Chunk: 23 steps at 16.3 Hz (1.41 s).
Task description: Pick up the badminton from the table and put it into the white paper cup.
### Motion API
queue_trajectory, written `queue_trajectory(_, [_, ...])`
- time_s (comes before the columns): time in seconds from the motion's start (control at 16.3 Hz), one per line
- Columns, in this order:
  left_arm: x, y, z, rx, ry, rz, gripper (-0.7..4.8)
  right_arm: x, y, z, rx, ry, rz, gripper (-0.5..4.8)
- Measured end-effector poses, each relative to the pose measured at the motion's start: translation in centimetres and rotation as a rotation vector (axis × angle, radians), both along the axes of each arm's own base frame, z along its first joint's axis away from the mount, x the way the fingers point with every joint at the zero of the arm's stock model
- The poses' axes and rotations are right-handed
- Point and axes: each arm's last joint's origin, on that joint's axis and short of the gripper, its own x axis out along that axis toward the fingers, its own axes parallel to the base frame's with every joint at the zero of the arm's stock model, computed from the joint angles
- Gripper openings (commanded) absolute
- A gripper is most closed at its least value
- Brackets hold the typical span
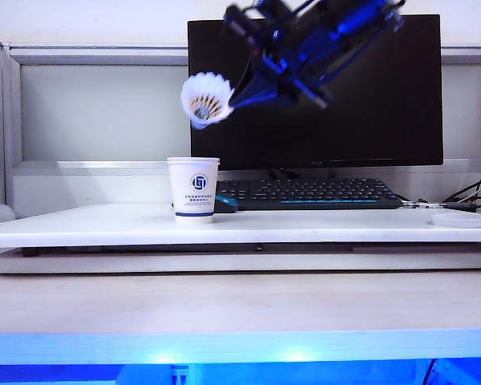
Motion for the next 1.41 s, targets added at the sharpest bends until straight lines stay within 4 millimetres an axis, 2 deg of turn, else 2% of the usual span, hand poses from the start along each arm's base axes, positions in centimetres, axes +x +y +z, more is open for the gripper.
queue_trajectory(0.06, [0.0,0.0,0.0,0.000,0.000,0.000,-0.05,1.1,0.7,-1.3,-0.005,0.044,0.006,-0.01])
queue_trajectory(0.12, [0.0,0.0,0.0,0.000,0.001,0.000,-0.05,1.1,0.7,-1.3,-0.006,0.044,0.006,0.02])
queue_trajectory(0.18, [0.0,0.0,0.0,0.000,0.001,0.000,-0.05,1.1,0.7,-1.3,-0.005,0.044,0.006,0.99])
queue_trajectory(0.25, [0.0,0.0,0.0,0.000,0.000,0.000,-0.05,1.2,0.8,-1.0,0.014,0.016,0.006,0.99])
queue_trajectory(0.31, [0.0,0.0,0.0,0.000,0.000,0.000,-0.05,1.3,0.8,-0.7,0.026,-0.008,0.006,1.78])
queue_trajectory(0.37, [0.0,0.0,0.0,0.000,0.001,0.000,-0.05,1.4,0.9,-0.4,0.043,-0.037,0.005,2.16])
queue_trajectory(0.49, [0.0,0.0,0.0,0.000,0.000,0.000,-0.05,1.5,0.9,0.1,0.067,-0.080,0.005,3.99])
queue_trajectory(0.55, [0.0,0.0,0.0,0.000,-0.001,0.000,-0.05,1.6,0.9,0.2,0.071,-0.093,-0.007,4.11])
queue_trajectory(0.61, [0.0,0.0,0.0,0.000,-0.003,0.000,-0.05,1.6,0.5,0.6,0.062,-0.105,-0.066,1.28])
queue_trajectory(0.67, [0.0,0.0,0.1,0.000,-0.007,0.000,-0.05,1.4,-0.1,1.2,0.053,-0.105,-0.098,-0.22])
queue_trajectory(0.8, [0.0,0.0,0.1,0.000,-0.012,0.000,-0.05,0.7,-2.1,2.9,-0.021,-0.149,-0.148,-0.05])
queue_trajectory(0.92, [0.0,0.0,0.1,0.000,-0.013,0.003,-0.05,-1.0,-4.3,5.9,-0.140,-0.278,-0.253,-0.05])
queue_trajectory(1.04, [0.1,0.1,0.1,0.006,-0.013,0.041,-0.05,-2.8,-6.6,7.6,-0.150,-0.338,-0.308,-0.05])
queue_trajectory(1.23, [0.1,0.3,0.1,0.016,-0.014,0.100,-0.05,-5.3,-10.6,7.1,-0.166,-0.350,-0.416,-0.05])
queue_trajectory(1.35, [0.2,0.3,0.2,0.019,-0.019,0.120,-0.05,-7.9,-13.2,5.5,-0.187,-0.326,-0.483,-0.05])
queue_trajectory(1.41, [0.3,0.5,0.2,0.031,-0.023,0.196,-0.05,-11.3,-15.6,4.0,-0.188,-0.337,-0.558,-0.05])
